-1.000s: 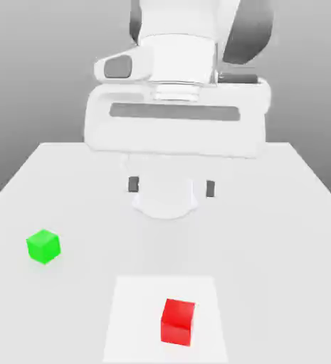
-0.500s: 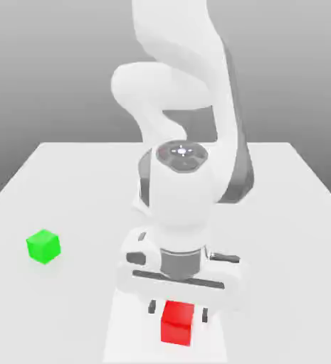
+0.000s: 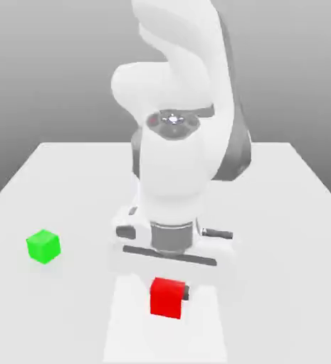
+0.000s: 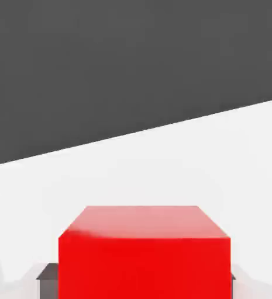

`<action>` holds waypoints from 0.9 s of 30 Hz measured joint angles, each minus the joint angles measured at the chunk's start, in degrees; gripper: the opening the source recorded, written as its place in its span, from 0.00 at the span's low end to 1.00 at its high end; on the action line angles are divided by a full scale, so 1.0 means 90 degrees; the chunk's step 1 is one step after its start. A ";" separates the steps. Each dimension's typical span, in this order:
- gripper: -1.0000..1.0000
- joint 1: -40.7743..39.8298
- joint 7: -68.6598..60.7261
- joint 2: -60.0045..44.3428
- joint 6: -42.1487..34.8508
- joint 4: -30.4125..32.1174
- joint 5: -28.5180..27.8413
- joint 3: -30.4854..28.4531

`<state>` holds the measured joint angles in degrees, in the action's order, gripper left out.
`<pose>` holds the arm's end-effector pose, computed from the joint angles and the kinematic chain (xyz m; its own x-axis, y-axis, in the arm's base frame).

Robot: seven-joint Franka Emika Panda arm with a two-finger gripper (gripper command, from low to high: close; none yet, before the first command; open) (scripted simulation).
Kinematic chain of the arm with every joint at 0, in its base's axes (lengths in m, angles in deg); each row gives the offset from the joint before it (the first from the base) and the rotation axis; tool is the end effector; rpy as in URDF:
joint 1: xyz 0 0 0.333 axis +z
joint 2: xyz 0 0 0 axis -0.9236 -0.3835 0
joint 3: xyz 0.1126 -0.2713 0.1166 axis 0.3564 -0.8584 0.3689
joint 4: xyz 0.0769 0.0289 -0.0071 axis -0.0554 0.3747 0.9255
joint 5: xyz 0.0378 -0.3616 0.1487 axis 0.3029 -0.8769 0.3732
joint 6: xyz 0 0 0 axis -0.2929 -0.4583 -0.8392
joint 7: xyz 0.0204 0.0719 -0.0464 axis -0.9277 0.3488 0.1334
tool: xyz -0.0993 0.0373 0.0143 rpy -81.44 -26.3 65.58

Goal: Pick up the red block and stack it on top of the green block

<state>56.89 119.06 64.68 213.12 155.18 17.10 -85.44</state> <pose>0.4165 -0.0807 0.2204 0.3762 -0.9262 0.0260 -0.9265 -0.3759 0.0158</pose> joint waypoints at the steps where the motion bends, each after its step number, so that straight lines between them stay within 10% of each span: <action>1: 0.00 -0.0308 -0.0030 0.0154 -0.0030 0.0121 -0.0079 -0.0149; 11: 0.00 -0.2654 -0.0633 0.1669 -0.0278 0.1354 -0.0464 -0.1705; 27: 0.00 -0.2038 -0.2277 0.0205 0.0991 0.1384 0.1751 -0.2151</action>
